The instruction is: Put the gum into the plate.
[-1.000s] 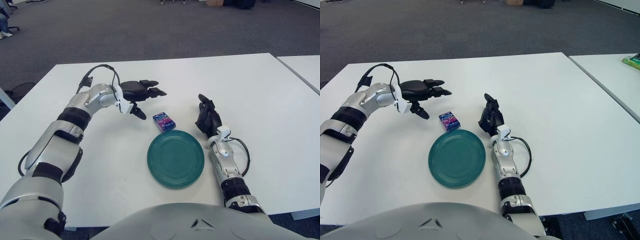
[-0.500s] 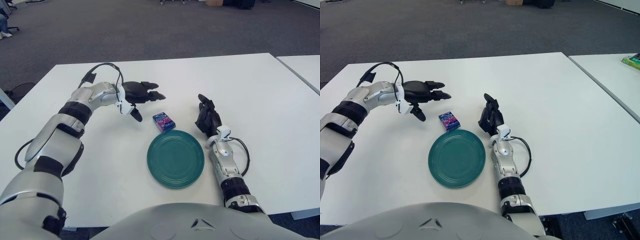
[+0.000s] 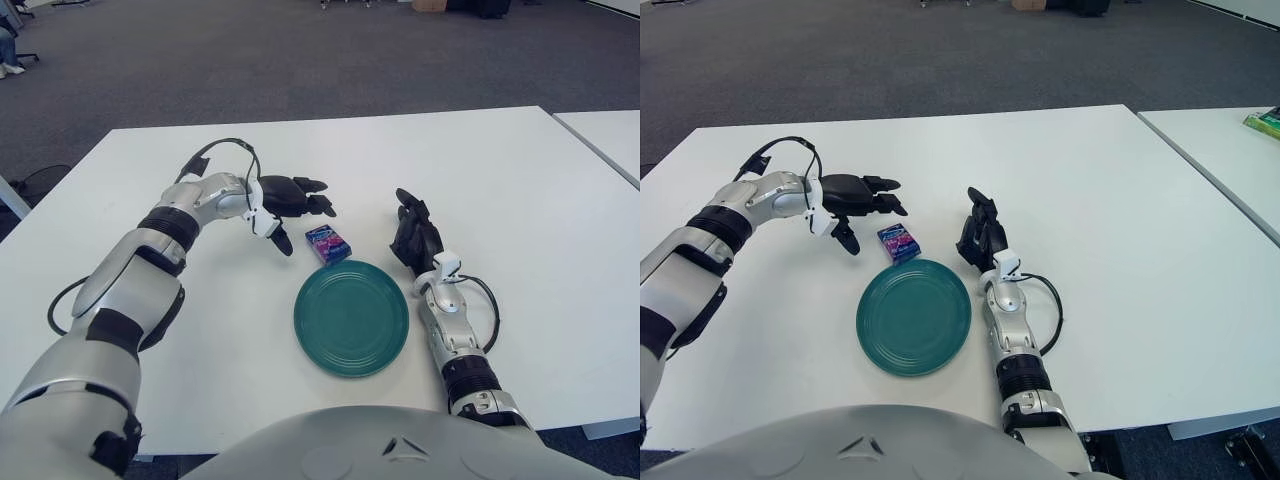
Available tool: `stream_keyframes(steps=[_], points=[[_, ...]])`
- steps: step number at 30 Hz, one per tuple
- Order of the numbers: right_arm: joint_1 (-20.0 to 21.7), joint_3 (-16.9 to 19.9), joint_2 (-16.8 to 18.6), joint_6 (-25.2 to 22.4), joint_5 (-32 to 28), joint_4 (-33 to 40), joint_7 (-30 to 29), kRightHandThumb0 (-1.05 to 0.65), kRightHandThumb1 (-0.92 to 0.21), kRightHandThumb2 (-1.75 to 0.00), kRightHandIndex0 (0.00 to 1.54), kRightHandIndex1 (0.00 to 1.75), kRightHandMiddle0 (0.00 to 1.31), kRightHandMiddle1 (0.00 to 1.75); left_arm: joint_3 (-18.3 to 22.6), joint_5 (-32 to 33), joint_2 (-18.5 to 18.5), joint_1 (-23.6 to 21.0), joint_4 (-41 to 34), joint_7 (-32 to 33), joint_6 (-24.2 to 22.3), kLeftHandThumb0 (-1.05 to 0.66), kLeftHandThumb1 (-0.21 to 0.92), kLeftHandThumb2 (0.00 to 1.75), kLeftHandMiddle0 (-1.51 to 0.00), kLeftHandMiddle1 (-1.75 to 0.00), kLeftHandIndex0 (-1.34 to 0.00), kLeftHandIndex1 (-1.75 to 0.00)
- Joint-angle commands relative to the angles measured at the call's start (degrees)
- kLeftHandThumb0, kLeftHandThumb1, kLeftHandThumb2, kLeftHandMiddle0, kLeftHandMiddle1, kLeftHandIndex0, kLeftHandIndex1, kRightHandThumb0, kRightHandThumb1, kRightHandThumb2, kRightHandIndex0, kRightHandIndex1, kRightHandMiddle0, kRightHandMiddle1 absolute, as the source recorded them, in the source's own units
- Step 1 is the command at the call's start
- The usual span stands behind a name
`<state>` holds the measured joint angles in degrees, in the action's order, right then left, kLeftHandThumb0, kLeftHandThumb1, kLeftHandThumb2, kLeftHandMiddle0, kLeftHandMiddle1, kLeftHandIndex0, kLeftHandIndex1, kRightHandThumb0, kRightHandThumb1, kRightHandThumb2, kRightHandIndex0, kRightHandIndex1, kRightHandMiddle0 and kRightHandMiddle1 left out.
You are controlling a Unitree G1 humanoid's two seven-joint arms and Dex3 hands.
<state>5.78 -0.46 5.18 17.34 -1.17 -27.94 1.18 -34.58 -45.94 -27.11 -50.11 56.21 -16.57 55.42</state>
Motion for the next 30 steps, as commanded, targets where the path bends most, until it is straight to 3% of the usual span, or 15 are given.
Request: stream_keyframes(steps=[1, 8, 17, 21, 30], points=[[-6.54, -0.11, 0.05, -7.99, 0.26, -4.71, -0.63, -0.7, -0.92, -0.94, 0.09, 0.0, 0.0, 0.43, -0.45, 0.41, -0.08, -0.74, 1.11, 0.2, -0.07, -1.05, 0.92, 0.08, -0.02, -0.01, 0.0, -0.87], [-6.66, -0.25, 0.09, -8.07, 0.23, -4.6, -0.48, -0.7, -0.92, -0.95, 0.09, 0.0, 0.0, 0.44, -0.61, 0.47, 0.73, -0.61, 1.98, 1.08, 0.07, -1.05, 0.92, 0.06, -0.04, -0.01, 0.0, -0.88], [-6.39, -0.25, 0.12, -7.29, 0.63, -5.73, -1.29, -0.7, -0.92, -0.94, 0.1, 0.01, 0.0, 0.46, -0.12, 2.76, 2.54, -0.7, 3.55, -0.77, 0.09, -1.05, 0.9, 0.05, -0.13, -0.05, 0.0, -1.37], [-6.52, -0.5, 0.1, -7.05, 1.05, -5.79, -1.67, -0.7, -0.92, -0.95, 0.11, 0.01, 0.0, 0.46, -0.36, 3.25, 3.52, -0.89, 4.46, -1.1, -0.61, -1.04, 0.9, 0.05, -0.14, -0.05, 0.0, -1.46], [-6.51, -0.72, 0.26, -6.73, 0.74, -6.03, -1.48, -0.69, -0.92, -0.96, 0.11, 0.01, 0.0, 0.43, 0.08, 3.82, 5.33, -0.92, 6.58, 0.75, -1.29, -1.05, 0.92, 0.07, -0.14, -0.05, 0.0, -1.31]])
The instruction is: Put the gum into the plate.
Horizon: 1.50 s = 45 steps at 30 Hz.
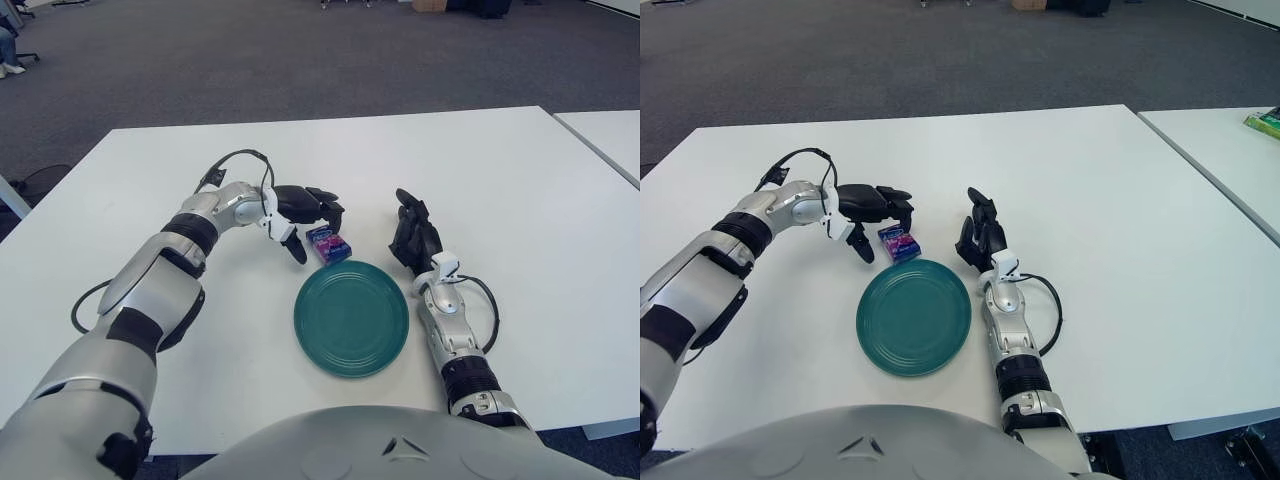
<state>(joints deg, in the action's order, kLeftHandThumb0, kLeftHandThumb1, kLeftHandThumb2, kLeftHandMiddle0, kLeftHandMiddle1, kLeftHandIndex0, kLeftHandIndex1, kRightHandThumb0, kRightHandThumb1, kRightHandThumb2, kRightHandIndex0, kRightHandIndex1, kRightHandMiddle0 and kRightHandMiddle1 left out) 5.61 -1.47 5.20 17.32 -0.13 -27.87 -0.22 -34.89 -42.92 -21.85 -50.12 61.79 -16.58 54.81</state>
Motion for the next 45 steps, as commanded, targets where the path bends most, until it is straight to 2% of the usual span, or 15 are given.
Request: stream_keyframes(steps=[1, 11, 19, 24, 29, 45], points=[[-6.35, 0.31, 0.28, -6.68, -0.43, -6.09, 0.01, -0.69, -0.92, -0.96, 0.11, 0.01, 0.0, 0.43, 0.37, 0.81, 0.16, -0.94, 1.11, 0.82, -0.71, -1.05, 0.92, 0.07, -0.14, -0.05, 0.0, -1.27], [-6.53, 0.55, 0.34, -5.96, -1.75, -6.45, 2.27, -0.66, -0.92, -0.97, 0.1, 0.0, 0.0, 0.37, -0.31, 0.43, 0.84, -0.94, 2.17, 0.66, -0.6, -1.05, 0.92, 0.11, -0.14, -0.05, 0.0, -1.06], [-6.25, 0.74, 0.33, -5.08, -1.55, -7.66, 2.42, -0.65, -0.92, -0.97, 0.08, 0.0, 0.0, 0.33, -0.86, 0.24, 1.31, -1.23, 2.57, -0.48, -0.44, -1.05, 0.92, 0.16, -0.14, -0.04, 0.0, -0.98], [-6.14, 0.71, 0.27, -4.96, -1.3, -8.09, 2.27, -0.65, -0.92, -0.98, 0.07, 0.0, 0.0, 0.31, -1.17, 0.14, 1.33, -1.22, 2.27, -1.17, -0.72, -1.05, 0.92, 0.19, -0.11, -0.02, 0.0, -0.78], [-6.11, 0.75, 0.17, -4.98, -1.28, -8.23, 2.4, -0.65, -0.92, -0.98, 0.06, 0.0, 0.0, 0.3, -0.96, 0.88, 1.4, -0.93, 2.09, -2.18, -1.36, -1.05, 0.92, 0.19, -0.09, 0.0, 0.0, -0.67], [-6.23, 1.48, 0.45, -4.67, -2.02, -7.86, 3.39, -0.63, -0.92, -0.97, 0.09, 0.01, 0.0, 0.33, -0.81, 2.6, 1.26, -0.05, -0.22, -5.39, -2.63, -1.05, 0.9, 0.13, -0.13, -0.02, 0.0, -0.8]])
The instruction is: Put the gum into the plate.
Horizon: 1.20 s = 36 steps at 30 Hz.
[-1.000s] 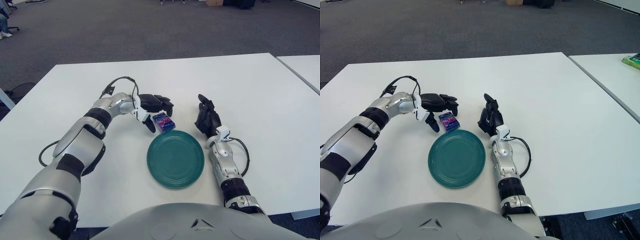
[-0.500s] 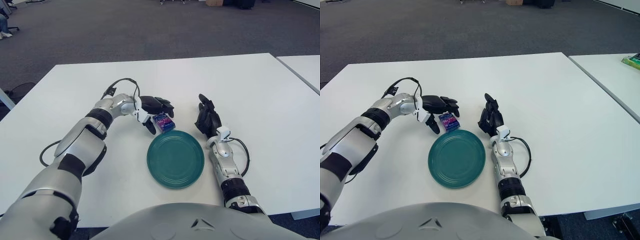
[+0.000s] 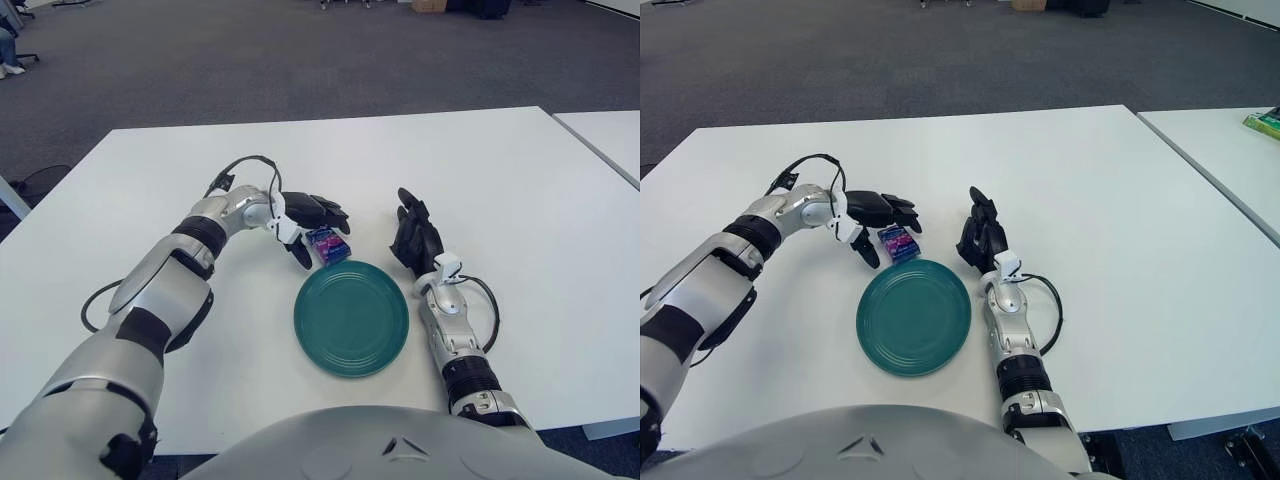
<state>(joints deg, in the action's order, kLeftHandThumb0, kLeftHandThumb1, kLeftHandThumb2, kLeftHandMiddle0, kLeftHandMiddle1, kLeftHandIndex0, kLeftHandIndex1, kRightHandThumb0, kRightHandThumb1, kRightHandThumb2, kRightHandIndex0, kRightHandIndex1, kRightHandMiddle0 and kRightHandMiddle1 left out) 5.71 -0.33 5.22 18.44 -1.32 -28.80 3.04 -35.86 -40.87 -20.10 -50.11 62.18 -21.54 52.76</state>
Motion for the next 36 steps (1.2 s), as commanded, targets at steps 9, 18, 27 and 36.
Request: stream_keyframes(steps=[9, 18, 27, 36], points=[[-6.6, 0.33, 0.25, -4.62, -0.31, -6.72, 0.12, -0.62, -0.92, -0.98, 0.11, 0.01, 0.0, 0.36, -0.45, 0.39, -0.35, 0.25, -0.22, -1.27, -0.21, -1.05, 0.92, 0.17, -0.14, -0.01, 0.0, -0.77], [-6.83, 0.34, 0.17, -4.75, -0.5, -6.08, 0.45, -0.62, -0.92, -0.99, 0.11, 0.01, 0.0, 0.36, 0.24, 1.77, 0.1, 1.57, -0.15, -3.06, -1.73, -1.01, 0.92, 0.19, -0.22, -0.04, 0.0, -0.88], [-7.19, 0.24, 0.18, -4.8, -0.62, -4.84, 0.8, -0.63, -0.92, -0.99, 0.1, 0.0, 0.0, 0.37, 1.17, 5.68, 1.01, 3.03, -0.23, -8.15, -3.78, -0.94, 0.92, 0.19, -0.29, -0.06, -0.01, -0.91], [-7.41, -0.02, 0.27, -5.83, -0.23, -3.69, 0.31, -0.63, -0.92, -0.99, 0.1, 0.0, 0.0, 0.39, 0.97, 5.83, 1.55, 4.0, -0.16, -7.38, -4.86, -0.85, 0.91, 0.2, -0.39, -0.1, -0.11, -1.01]])
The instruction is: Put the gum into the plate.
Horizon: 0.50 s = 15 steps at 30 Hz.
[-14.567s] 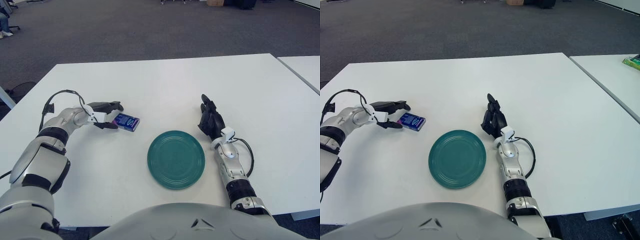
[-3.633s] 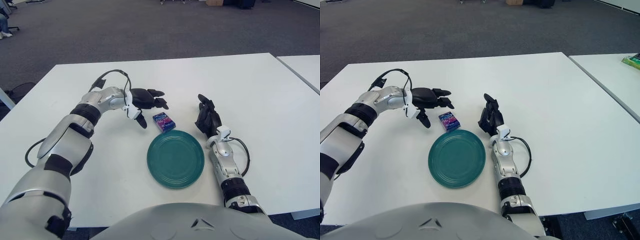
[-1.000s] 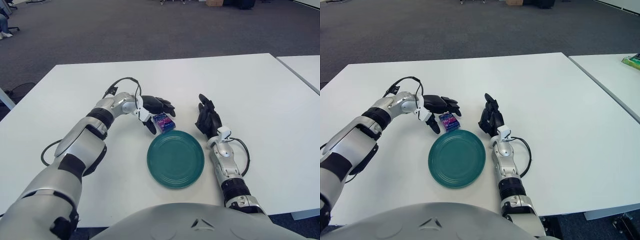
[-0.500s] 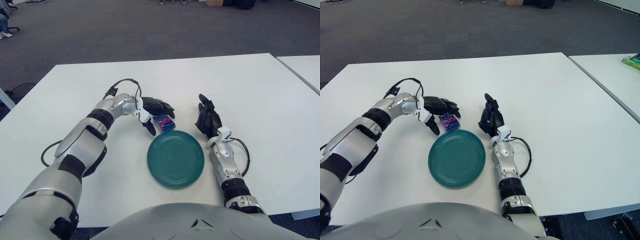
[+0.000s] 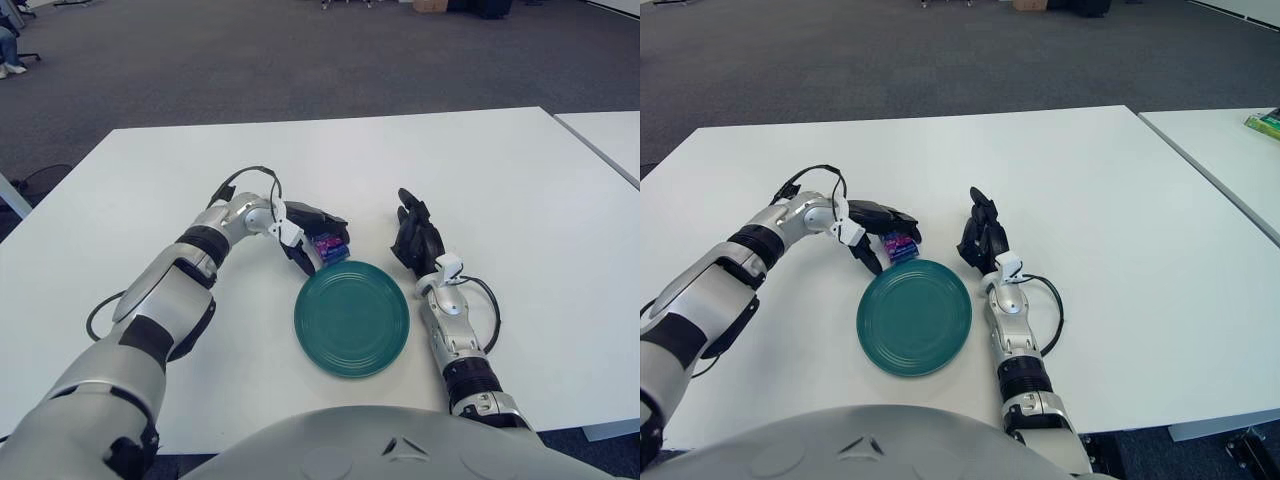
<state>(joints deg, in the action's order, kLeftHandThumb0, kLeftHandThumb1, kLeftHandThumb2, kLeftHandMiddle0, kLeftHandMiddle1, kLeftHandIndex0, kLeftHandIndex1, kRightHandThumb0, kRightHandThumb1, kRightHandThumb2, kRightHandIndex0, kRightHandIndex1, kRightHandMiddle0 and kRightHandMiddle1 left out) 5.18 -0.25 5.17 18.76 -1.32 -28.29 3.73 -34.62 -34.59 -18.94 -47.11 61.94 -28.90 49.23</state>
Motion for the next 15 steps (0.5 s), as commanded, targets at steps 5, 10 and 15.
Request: stream_keyframes(steps=[5, 10, 15], points=[[-6.87, -0.41, 0.17, -6.79, 0.57, -3.79, -1.39, -0.64, -0.92, -0.99, 0.08, 0.0, 0.0, 0.36, -0.33, -0.27, 1.11, 0.99, 0.8, -1.45, -4.74, -0.67, 0.74, 0.44, -0.43, -0.35, -0.24, -1.15], [-6.72, -0.51, 0.14, -7.02, 0.77, -3.9, -1.92, -0.66, -0.92, -0.99, 0.06, 0.0, 0.0, 0.34, -0.03, 0.47, 1.59, 1.24, 0.89, -2.22, -6.84, -0.28, 0.8, 0.44, -0.36, -1.11, -0.4, -1.39], [-6.62, -0.39, 0.22, -7.16, 0.19, -3.94, -1.69, -0.66, -0.92, -0.99, 0.04, 0.0, 0.0, 0.31, 0.59, 1.77, 2.22, 1.44, 0.89, -2.91, -8.44, -0.05, 0.7, 0.66, -0.41, -1.48, -0.45, -1.44]])
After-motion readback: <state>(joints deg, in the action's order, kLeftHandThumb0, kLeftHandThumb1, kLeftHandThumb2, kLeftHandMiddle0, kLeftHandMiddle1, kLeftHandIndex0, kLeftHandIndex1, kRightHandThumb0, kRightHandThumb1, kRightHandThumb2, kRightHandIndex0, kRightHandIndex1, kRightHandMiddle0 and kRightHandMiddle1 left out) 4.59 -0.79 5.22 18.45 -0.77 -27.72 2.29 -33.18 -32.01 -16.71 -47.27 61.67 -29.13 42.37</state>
